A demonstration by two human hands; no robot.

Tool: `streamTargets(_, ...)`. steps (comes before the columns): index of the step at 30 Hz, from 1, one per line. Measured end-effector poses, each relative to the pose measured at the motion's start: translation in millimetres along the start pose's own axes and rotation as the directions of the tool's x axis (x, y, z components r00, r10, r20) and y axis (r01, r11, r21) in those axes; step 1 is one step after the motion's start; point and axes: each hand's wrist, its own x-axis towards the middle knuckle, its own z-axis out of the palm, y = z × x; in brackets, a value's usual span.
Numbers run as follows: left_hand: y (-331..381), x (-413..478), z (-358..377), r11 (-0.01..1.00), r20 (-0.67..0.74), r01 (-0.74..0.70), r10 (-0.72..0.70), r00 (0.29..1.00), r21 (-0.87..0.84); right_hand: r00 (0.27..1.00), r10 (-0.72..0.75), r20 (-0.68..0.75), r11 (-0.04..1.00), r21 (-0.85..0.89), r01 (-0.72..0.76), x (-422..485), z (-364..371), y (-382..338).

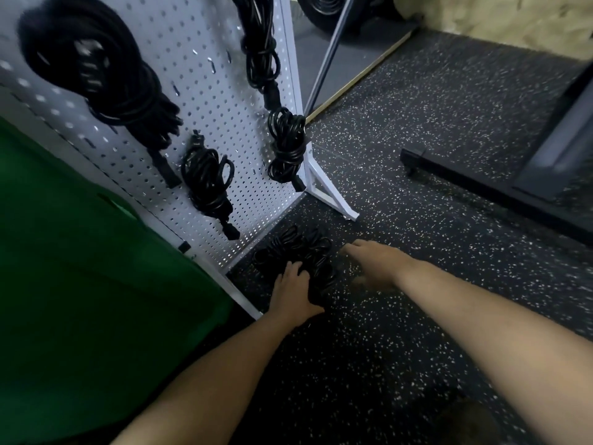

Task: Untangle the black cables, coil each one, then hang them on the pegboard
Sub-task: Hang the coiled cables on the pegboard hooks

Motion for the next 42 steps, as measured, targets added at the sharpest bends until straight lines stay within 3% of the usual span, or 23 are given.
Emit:
streamTargets(3,14.0,-11.1,-50.1,0.98,-0.024,-0.011,0.006,1.0,-0.197,0.994,0.038,-0.102,0.968,0.25,-0.011,-8.1,-15.2,-0.1)
streamTargets(5,27.1,-23.0,-89.1,0.976,-0.084,-0.042,0.024,0.996,-0.214,0.975,0.089,-0.203,0.849,0.528,0.033,-16.6,-32.1,-5.4)
streamTargets(8,49.7,-50.4,-147.2,0.978,-0.206,-0.125,0.089,0.974,-0.166,0.951,0.127,-0.283,0.597,0.787,0.154,-33.1,-64.2,-18.3)
streamTargets(12,78.9,-95.2,-218.7,0.966,-0.292,-0.258,0.25,0.923,0.011,0.927,0.094,-0.362,0.366,0.879,0.306,-62.4,-110.8,-27.9)
streamTargets(14,91.7,-118.2,-249.3,0.94,-0.312,-0.314,0.34,0.887,0.132,0.916,0.0,-0.401,0.399,0.84,0.368,-83.2,-135.6,-27.1)
streamTargets(19,126.9,-163.0,-308.7,0.782,-0.273,-0.33,0.525,0.807,0.529,0.888,-0.124,-0.443,0.647,0.642,0.411,-133.3,-185.8,-39.0)
streamTargets(22,143.3,-175.2,-332.8,0.714,-0.243,-0.36,0.592,0.769,0.601,0.841,-0.185,-0.509,0.816,0.398,0.42,-147.4,-201.3,-61.7)
streamTargets(24,151.1,-180.9,-347.4,0.707,-0.242,-0.381,0.61,0.754,0.595,0.821,-0.202,-0.535,0.852,0.318,0.416,-154.4,-205.9,-75.2)
streamTargets(26,154.8,-184.7,-361.2,0.702,-0.291,-0.415,0.653,0.7,0.578,0.772,-0.187,-0.608,0.862,0.275,0.426,-154.8,-207.9,-81.0)
streamTargets(29,155.1,-186.7,-376.7,0.681,-0.351,-0.447,0.704,0.617,0.58,0.639,-0.159,-0.752,0.836,0.243,0.493,-148.5,-208.6,-80.5)
streamTargets(33,154.1,-182.2,-398.5,0.659,-0.421,-0.363,0.723,0.548,0.659,0.547,-0.09,-0.833,0.745,0.308,0.592,-143.6,-211.6,-81.5)
streamTargets(39,150.5,-174.8,-430.4,0.798,-0.521,-0.387,0.597,0.61,0.462,0.481,0.076,-0.873,0.667,0.403,0.626,-117.6,-228.7,-79.3)
streamTargets(42,146.9,-160.0,-434.0,0.839,-0.629,-0.377,0.544,0.555,0.393,0.465,0.109,-0.879,0.585,0.435,0.685,-100.2,-241.9,-79.6)
